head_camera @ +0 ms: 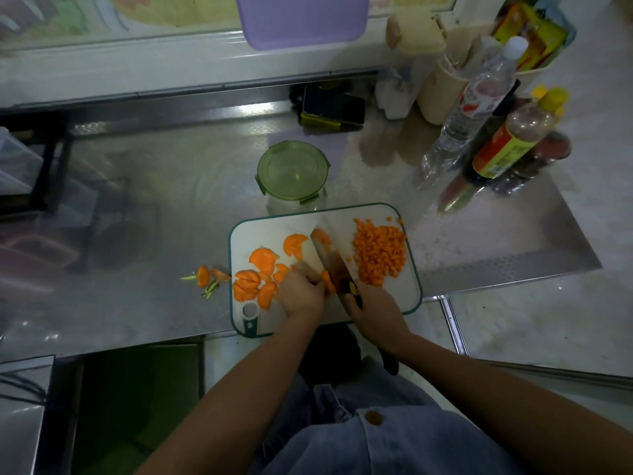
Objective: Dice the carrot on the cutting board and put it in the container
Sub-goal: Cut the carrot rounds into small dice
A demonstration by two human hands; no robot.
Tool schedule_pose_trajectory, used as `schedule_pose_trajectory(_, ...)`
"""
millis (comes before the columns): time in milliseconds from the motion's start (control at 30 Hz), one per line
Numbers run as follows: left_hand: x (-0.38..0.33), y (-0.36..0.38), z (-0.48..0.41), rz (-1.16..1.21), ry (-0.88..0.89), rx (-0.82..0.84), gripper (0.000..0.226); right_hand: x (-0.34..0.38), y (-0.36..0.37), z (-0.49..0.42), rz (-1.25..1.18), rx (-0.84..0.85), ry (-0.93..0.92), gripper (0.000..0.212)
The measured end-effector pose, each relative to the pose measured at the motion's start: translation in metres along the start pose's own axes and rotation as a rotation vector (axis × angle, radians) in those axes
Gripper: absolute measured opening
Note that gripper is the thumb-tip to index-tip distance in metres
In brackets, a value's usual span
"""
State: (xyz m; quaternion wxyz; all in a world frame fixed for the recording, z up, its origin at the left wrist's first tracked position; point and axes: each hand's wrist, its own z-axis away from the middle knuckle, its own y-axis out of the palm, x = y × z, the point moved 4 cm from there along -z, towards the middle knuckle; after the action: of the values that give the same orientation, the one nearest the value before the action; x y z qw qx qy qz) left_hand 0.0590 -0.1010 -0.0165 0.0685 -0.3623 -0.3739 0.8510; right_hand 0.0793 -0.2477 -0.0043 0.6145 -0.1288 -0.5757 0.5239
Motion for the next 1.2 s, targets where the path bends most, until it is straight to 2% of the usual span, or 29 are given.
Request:
schedule_pose_trajectory(167,0.004,0.006,-0.001,0.136,-0.099,0.01,0.019,0.002,-0.008,-0.004,0.061,0.024,-0.017,0.015)
schedule_pose_trajectory(300,0.006,0.006,-0.003,0.176,-0.156,0.046,0.015,0.007,-0.021,-0.003,0.077,-0.02,-0.053,0.016)
schedule_pose_trajectory(567,0.009,0.007,-0.006,0.223,-0.193,0.094,0.012,0.017,-0.017,0.002,0.152,0.028,-0.056,0.018)
schedule_pose_trajectory(667,0.011,0.009,-0.007,0.255,-0.206,0.089,0.004,0.014,-0.015,0.007,0.172,0.05,-0.05,0.018)
schedule_pose_trajectory(900,0.009,0.007,-0.01,0.278,-0.226,0.1,0.01,0.014,-0.004,0.01,0.221,0.102,-0.028,0.018)
schedule_pose_trajectory(967,0.01,0.008,-0.012,0.273,-0.225,0.102,0.005,0.015,0.0,0.006,0.266,0.124,-0.019,0.018)
schedule_pose_trajectory(1067,0.012,0.008,-0.013,0.272,-0.224,0.085,0.013,0.016,0.006,0.002,0.32,0.161,-0.004,0.022)
schedule_pose_trajectory(1200,0.013,0.007,-0.013,0.302,-0.248,0.093,0.011,0.012,0.01,0.002,0.321,0.124,-0.013,0.035)
